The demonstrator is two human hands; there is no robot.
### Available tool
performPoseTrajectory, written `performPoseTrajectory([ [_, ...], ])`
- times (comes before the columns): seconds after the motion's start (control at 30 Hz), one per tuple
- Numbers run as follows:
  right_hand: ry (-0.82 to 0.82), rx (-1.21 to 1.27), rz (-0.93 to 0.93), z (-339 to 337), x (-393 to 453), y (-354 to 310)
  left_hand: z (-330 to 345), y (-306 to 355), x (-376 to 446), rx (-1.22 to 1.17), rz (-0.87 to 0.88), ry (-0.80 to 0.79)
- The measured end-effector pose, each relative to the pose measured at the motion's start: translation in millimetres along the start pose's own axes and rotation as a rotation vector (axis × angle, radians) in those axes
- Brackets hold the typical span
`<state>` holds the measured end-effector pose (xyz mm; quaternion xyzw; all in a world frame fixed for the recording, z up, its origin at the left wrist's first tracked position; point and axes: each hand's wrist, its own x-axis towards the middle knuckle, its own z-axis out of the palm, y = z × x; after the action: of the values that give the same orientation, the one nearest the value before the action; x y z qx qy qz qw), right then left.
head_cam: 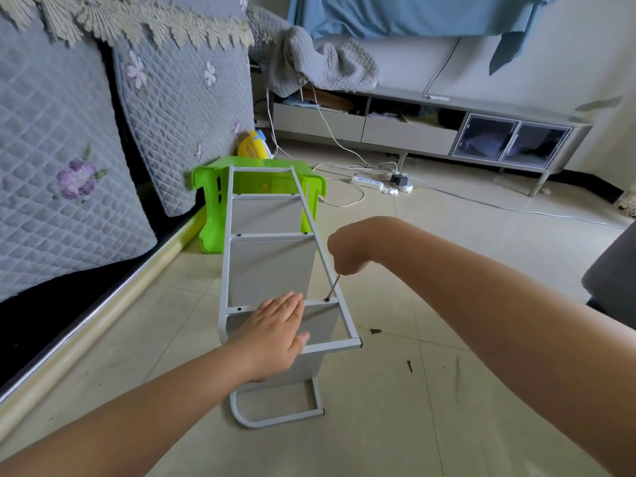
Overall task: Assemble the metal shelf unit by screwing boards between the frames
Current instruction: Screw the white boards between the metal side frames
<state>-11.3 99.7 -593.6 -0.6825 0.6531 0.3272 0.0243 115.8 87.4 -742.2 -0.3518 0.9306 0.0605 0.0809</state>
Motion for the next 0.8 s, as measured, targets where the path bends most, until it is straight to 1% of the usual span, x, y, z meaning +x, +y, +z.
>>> performPoseTrajectory([
  [0.13, 0.159, -0.122, -0.066, 5, 4, 5, 2, 2, -2, -0.006, -0.004, -0.002],
  [0.33, 0.229, -0.113, -0.101, 9, 15, -6, 3, 4, -3, -0.016, 0.000, 0.012],
  [0.43, 0.191, -0.048, -0.048, 4, 22, -8, 2, 5, -4, -0.015, 0.002, -0.001],
  [0.5, 0.124, 0.019, 0.028, 2, 20, -5, 1, 5, -5, -0.012, 0.002, 0.001],
  [0.6, 0.036, 0.163, 0.085, 3, 13, 3, 0, 5, -5, -0.008, -0.001, 0.003],
  [0.77, -0.009, 0.431, 0.174, 19, 10, 14, -5, 5, -5, -0.025, -0.007, -0.033],
  [0.8, 0.010, 0.513, 0.188, 24, 7, 21, -7, 5, -6, -0.035, -0.008, -0.045],
])
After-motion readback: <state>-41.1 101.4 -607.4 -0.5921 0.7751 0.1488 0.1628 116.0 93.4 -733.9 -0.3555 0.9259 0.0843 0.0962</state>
